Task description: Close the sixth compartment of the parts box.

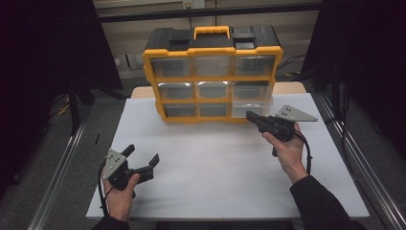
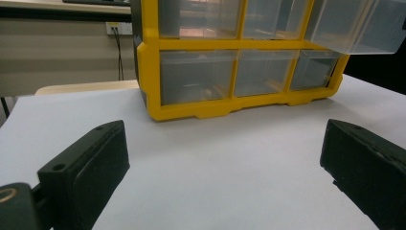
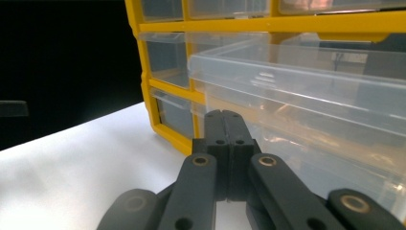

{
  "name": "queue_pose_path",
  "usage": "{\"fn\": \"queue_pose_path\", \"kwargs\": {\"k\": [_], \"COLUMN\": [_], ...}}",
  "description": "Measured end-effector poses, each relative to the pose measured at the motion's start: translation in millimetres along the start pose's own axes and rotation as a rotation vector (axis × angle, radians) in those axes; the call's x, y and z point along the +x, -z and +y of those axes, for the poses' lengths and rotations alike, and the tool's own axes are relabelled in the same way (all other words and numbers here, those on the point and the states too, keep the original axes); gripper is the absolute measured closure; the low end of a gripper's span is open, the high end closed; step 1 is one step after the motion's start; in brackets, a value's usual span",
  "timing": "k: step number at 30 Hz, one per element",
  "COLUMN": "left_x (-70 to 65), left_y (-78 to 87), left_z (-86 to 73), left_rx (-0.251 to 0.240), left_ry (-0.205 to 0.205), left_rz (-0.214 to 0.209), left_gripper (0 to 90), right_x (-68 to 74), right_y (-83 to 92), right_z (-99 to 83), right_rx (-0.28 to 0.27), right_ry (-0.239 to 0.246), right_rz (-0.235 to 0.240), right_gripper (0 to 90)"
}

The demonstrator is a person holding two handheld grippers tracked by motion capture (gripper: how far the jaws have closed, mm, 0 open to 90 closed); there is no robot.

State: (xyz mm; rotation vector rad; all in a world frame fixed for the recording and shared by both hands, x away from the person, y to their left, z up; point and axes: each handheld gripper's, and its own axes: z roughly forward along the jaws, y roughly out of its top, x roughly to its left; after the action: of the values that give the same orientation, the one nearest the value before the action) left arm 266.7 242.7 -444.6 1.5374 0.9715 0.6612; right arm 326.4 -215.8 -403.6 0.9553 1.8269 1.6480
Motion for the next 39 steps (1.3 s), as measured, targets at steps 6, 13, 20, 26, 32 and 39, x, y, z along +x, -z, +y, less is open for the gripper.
{"fn": "queue_pose_path", "kwargs": {"k": [6, 13, 20, 26, 32, 39], "left_x": [-0.2, 1.4, 1.9, 0.9, 1.3, 2.8], "left_y": [-0.2, -0.1, 0.1, -0.3, -1.0, -1.6], "left_z": [-0.2, 0.1, 0.2, 0.0, -0.4, -0.9], "left_rx": [0.004, 0.011, 0.012, 0.013, 0.005, 0.005], "left_ry": [-0.011, -0.023, -0.026, -0.018, -0.019, -0.011], "left_rz": [-0.004, -0.010, -0.006, -0.005, -0.009, -0.006], "left_gripper": [2.8, 2.9, 2.9, 2.9, 2.9, 2.9], "right_x": [-2.6, -3.8, -6.2, -9.8, -10.0, -9.6], "right_y": [-1.5, -6.1, -9.4, -9.9, -10.4, -12.0], "right_z": [-1.5, -4.4, -5.0, -4.1, -3.9, -3.1], "right_rx": [-0.004, 0.012, 0.008, -0.010, -0.011, -0.012], "right_ry": [-0.005, 0.008, 0.003, -0.008, -0.009, -0.009], "right_rz": [-0.023, -0.022, -0.032, -0.048, -0.050, -0.041], "right_gripper": [90.0, 90.0, 90.0, 90.0, 90.0, 90.0]}}
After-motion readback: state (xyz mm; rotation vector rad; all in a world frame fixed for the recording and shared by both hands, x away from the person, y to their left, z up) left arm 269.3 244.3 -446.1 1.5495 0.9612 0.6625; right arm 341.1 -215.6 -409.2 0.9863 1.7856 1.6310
